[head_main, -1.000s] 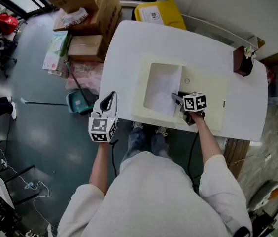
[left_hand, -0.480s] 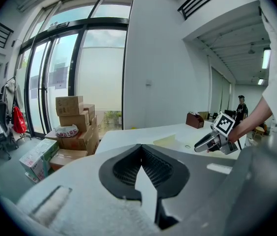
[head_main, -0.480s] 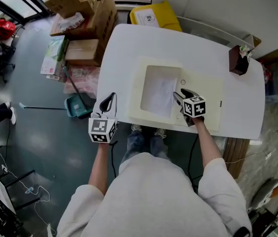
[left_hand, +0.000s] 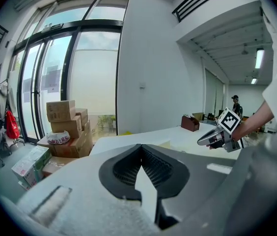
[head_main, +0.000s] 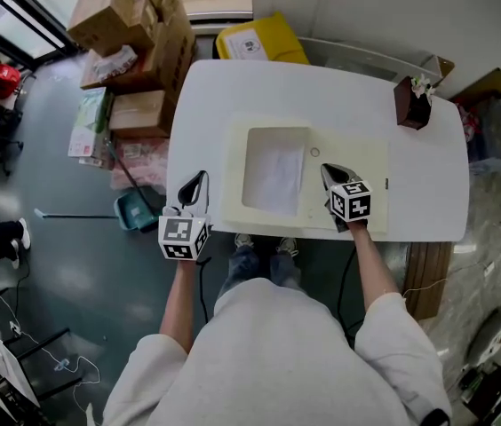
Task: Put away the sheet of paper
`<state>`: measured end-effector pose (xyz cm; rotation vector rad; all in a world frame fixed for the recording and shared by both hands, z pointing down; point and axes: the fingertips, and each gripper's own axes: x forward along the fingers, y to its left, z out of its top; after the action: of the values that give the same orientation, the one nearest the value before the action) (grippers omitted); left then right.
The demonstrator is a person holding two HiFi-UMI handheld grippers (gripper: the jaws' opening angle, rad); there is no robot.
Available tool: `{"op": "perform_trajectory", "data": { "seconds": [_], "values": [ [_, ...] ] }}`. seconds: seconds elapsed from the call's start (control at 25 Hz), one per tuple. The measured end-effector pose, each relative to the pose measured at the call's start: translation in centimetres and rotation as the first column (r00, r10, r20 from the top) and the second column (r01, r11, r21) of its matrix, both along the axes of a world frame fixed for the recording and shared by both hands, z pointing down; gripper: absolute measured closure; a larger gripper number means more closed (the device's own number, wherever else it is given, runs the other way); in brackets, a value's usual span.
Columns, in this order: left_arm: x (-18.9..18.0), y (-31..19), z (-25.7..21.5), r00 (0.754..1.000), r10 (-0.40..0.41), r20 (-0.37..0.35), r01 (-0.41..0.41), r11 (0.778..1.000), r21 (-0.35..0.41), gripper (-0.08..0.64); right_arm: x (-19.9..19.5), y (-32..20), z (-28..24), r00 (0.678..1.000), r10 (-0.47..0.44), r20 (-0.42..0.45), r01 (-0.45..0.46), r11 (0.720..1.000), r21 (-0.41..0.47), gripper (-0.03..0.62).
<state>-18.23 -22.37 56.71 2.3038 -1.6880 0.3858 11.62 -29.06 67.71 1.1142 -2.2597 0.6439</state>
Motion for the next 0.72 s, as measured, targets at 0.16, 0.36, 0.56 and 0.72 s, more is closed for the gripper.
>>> {"op": "perform_trajectory", "data": {
  "seconds": [0.16,0.36,0.56,0.72],
  "values": [
    [1.2,-0.9,-0.8,1.000,0.030,0.003,-0.030,0.999,0.016,0.555,2.2,0.2,-1.4,0.998,0.055,0.006,-0.056,0.998,0.037,0.591],
    [2.9,-2.0,-1.8,0.998,0.066,0.011,-0.066,0.997,0.036,0.555,4.8,0.2,-4.2,0.992,0.124,0.019,-0.125,0.986,0.110,0.592],
    [4.2,-3.0,-3.0,0.996,0.091,0.018,-0.092,0.994,0.061,0.555,6.3,0.3,-7.6,0.986,0.161,0.036,-0.165,0.965,0.205,0.592],
    [4.5,-3.3,-4.0,0.995,0.097,0.023,-0.098,0.992,0.083,0.555,7.2,0.4,-10.3,0.980,0.190,0.053,-0.197,0.941,0.275,0.592]
  ]
}}
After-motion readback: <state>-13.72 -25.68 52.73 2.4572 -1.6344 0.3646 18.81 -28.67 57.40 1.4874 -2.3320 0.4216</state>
